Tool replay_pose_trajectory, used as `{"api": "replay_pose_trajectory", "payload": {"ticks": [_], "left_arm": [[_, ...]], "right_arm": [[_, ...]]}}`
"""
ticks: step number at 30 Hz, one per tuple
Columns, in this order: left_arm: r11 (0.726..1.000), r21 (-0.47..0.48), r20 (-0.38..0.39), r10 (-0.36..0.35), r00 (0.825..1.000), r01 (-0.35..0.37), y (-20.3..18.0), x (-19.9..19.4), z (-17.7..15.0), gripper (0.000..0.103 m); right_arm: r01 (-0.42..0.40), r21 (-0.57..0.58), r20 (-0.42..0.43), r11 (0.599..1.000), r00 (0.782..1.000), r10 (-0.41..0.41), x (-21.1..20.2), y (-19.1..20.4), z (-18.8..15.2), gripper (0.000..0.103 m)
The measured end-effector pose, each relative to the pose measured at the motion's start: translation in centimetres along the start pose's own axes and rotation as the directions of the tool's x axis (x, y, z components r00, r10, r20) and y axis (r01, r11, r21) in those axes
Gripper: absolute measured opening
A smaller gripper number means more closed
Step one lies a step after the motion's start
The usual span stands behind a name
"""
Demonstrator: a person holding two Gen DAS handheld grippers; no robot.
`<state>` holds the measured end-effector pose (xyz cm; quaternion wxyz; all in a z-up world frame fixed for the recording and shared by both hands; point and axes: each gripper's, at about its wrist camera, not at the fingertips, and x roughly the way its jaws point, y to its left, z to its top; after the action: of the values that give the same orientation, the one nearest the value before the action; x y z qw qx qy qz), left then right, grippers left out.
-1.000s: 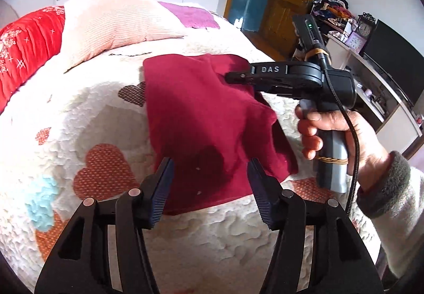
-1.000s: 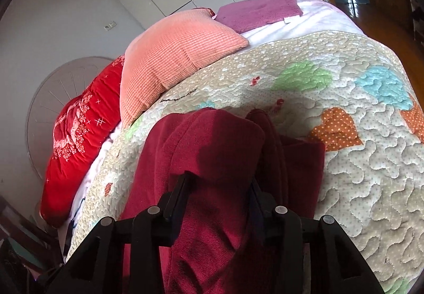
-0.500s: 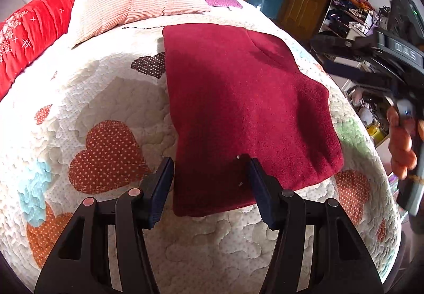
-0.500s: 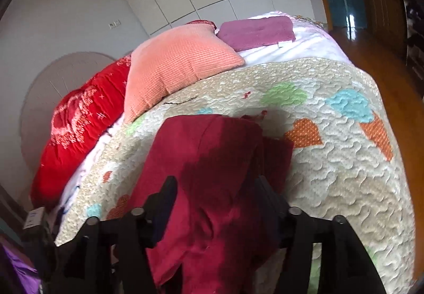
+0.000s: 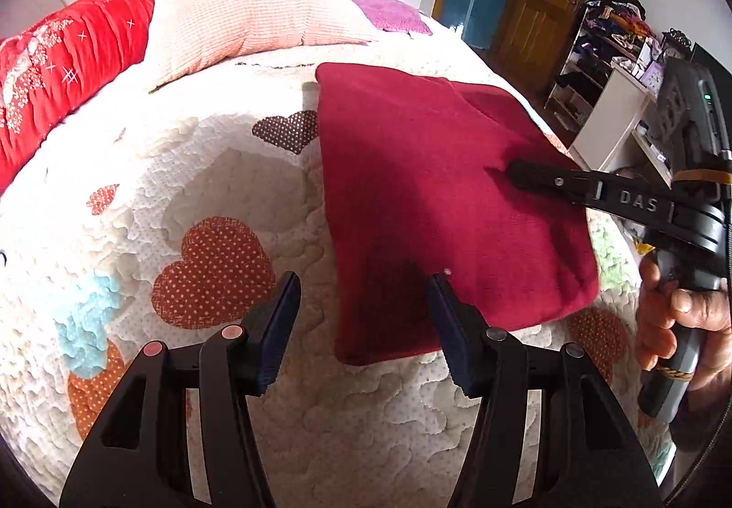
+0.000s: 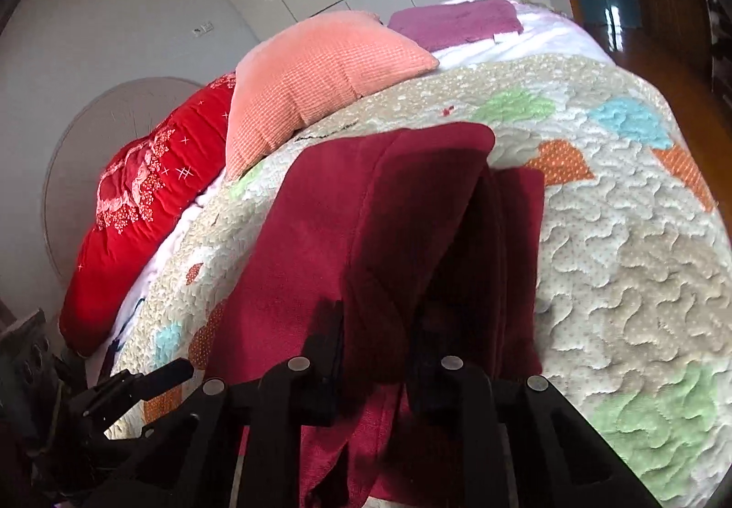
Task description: Fold small clothes
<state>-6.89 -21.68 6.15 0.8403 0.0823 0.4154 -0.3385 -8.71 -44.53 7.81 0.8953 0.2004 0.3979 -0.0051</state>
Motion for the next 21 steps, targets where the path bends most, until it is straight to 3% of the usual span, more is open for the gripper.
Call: {"api": "replay_pose_trajectory", "payload": {"ticks": [3,6,9,11,14,16,21], "left_arm": [[1.000,-0.013,-0.020,-0.002,1.000,0.002,-0.3,1.2,0.2,0.057],[1.000,-0.017,-0.067,0.005,0.998,-0.006,-0.9,3.1,-0.1,0.058],[1.000,-0.001,-0.050,0.016,0.999,-0.016,-1.2,2.5,-0.4,0.058],[0.999,0.017,-0.032,0.038,0.999,-0.038,-1.3,1.9,0.0,0.058],[0.998,0.014,-0.003,0.058,0.998,-0.058,-1.1,1.8,1.2,0.057],[0.998,-0.004,-0.010,0.062,0.998,-0.062,-1.1,2.5,2.1,0.057],[0.997,-0.029,-0.019,0.064,0.998,-0.065,-1.0,4.8,3.4,0.060]], "right_arm": [[0.091,-0.052,-0.046,0.994,0.995,-0.094,0.6,-0.3,0.0,0.020],[0.075,0.002,-0.098,0.997,0.992,-0.075,2.4,-2.0,-0.8,0.026],[0.059,0.062,-0.047,0.996,0.997,-0.056,0.1,-2.8,-0.9,0.031],[0.092,0.056,0.019,0.994,0.995,-0.093,-2.0,-2.2,-0.8,0.034],[0.058,0.024,0.093,0.998,0.994,-0.060,-3.6,-1.0,-0.4,0.034],[0.059,-0.020,0.080,0.998,0.995,-0.057,-2.6,0.1,0.1,0.034],[0.172,-0.076,0.006,0.982,0.985,-0.172,3.0,-0.2,0.9,0.034]]}}
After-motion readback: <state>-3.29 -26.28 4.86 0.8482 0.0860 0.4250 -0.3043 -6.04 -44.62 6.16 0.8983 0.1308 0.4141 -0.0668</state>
